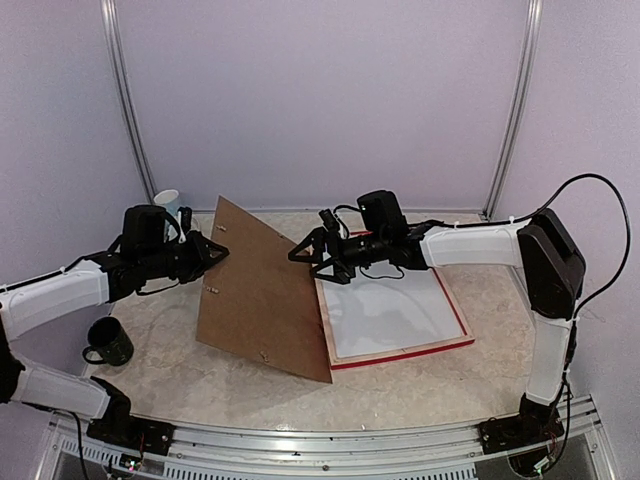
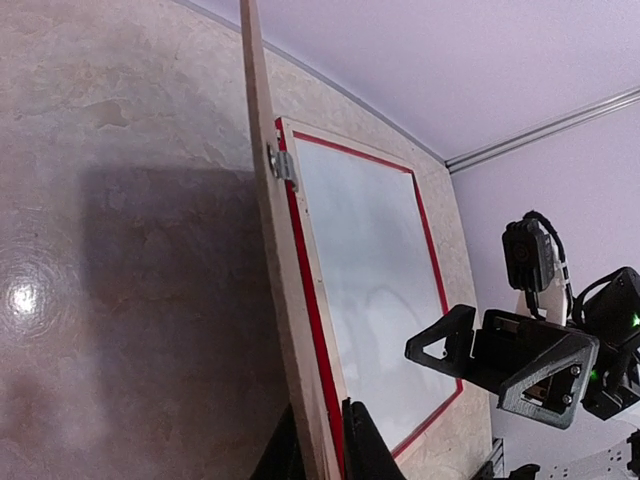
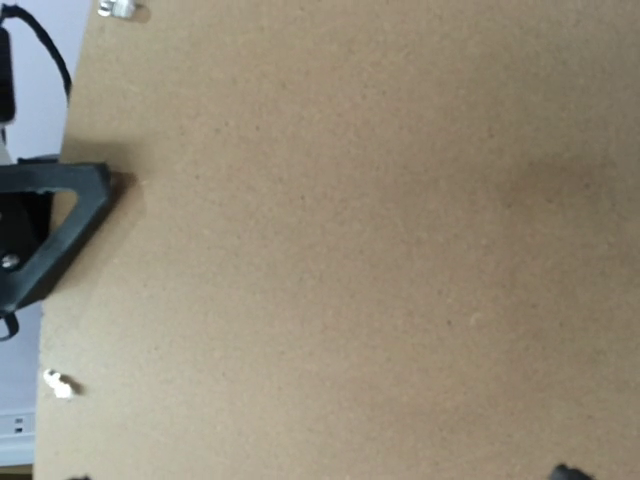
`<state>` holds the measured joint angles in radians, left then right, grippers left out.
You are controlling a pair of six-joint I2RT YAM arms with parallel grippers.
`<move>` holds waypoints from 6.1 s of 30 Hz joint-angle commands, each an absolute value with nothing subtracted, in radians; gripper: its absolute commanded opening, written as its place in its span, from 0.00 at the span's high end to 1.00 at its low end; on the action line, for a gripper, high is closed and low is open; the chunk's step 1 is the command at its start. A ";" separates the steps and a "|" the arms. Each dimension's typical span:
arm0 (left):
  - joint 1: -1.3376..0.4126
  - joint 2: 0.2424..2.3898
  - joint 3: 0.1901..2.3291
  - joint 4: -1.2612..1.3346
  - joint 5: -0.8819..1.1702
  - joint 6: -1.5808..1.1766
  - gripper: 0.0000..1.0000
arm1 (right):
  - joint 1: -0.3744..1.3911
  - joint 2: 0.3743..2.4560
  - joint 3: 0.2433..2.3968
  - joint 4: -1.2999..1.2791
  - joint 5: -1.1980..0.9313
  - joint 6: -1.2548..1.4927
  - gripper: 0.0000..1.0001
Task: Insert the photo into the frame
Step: Pick up the backboard from the center of the board, then move the frame body to the center of the board.
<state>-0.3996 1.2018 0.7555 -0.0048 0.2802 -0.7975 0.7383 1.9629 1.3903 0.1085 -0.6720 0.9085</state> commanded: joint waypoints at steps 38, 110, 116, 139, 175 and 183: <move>-0.247 1.024 0.529 0.579 0.479 -0.859 1.00 | 0.175 1.787 1.209 -0.148 -0.389 0.678 0.01; -0.362 1.463 0.525 1.072 0.470 -1.169 1.00 | 0.230 1.947 1.136 -0.106 -0.380 0.652 0.15; -0.355 1.425 0.515 1.022 0.464 -1.147 1.00 | 0.186 1.964 1.175 -0.110 -0.375 0.630 0.31; -0.337 1.413 0.475 1.029 0.475 -1.154 1.00 | 0.229 2.036 1.205 -0.116 -0.315 0.582 0.53; -0.327 1.410 0.508 0.883 0.431 -1.156 1.00 | 0.414 1.945 1.083 -0.092 -0.259 0.622 0.87; -0.349 1.423 0.510 0.866 0.422 -1.160 1.00 | 0.469 1.902 1.048 -0.100 -0.212 0.678 0.86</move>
<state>-0.3332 1.4204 0.4667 0.8177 0.4252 -1.1530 0.4335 1.9255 1.0821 -0.0319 -0.2054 0.6312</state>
